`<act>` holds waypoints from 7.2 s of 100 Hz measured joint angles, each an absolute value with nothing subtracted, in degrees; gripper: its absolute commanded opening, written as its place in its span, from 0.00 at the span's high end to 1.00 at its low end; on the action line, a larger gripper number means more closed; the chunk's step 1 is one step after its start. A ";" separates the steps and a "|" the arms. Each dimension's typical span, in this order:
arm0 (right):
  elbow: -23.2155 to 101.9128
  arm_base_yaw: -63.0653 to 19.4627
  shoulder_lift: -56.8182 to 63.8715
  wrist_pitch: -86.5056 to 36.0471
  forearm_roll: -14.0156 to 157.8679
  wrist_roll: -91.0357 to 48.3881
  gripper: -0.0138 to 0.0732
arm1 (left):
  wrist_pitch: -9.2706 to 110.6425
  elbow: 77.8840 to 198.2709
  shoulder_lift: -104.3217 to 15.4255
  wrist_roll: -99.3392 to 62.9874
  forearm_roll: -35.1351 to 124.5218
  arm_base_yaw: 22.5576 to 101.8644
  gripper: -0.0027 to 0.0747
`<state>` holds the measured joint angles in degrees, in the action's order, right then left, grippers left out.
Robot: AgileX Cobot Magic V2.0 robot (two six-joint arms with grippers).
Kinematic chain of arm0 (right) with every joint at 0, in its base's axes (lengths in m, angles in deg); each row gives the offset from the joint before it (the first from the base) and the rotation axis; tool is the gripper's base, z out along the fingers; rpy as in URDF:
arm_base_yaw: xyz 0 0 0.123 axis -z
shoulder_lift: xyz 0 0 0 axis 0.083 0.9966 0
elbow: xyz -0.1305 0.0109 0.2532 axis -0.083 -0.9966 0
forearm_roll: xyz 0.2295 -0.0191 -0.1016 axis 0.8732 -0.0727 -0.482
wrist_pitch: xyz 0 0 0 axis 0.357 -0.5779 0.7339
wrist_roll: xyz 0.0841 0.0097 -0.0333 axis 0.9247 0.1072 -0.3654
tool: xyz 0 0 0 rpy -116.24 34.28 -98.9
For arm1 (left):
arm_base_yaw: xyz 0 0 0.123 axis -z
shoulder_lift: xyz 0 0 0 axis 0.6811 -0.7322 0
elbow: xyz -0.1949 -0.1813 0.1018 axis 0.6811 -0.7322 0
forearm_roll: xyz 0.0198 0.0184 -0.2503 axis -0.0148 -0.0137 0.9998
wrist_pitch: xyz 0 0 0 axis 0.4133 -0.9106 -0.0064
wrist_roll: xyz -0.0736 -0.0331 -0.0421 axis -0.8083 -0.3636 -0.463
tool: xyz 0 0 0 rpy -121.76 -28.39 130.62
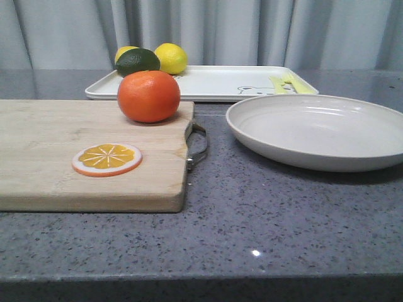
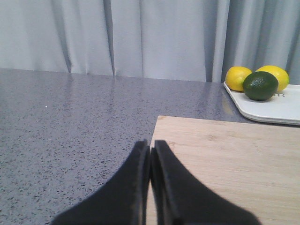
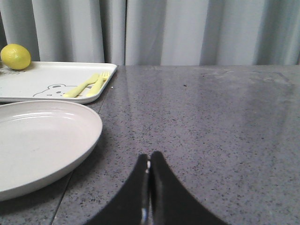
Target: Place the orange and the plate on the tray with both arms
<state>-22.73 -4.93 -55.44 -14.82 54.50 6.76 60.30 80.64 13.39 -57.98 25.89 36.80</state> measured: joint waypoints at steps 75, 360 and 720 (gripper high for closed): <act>-22.73 -4.93 -55.44 -14.82 54.50 6.76 0.92 | 60.30 80.64 13.39 -57.98 25.89 36.80 0.99; 1.22 -4.93 -29.13 -26.64 54.50 6.76 0.91 | 58.20 113.07 -34.90 -57.98 26.24 44.57 0.24; 1.22 -4.93 -29.00 -26.56 54.50 6.76 0.91 | 21.00 178.09 -97.11 -57.63 45.12 87.23 0.41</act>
<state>1.22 -4.93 -29.00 -26.56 54.50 6.76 21.00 178.09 -97.11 -57.63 45.12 87.23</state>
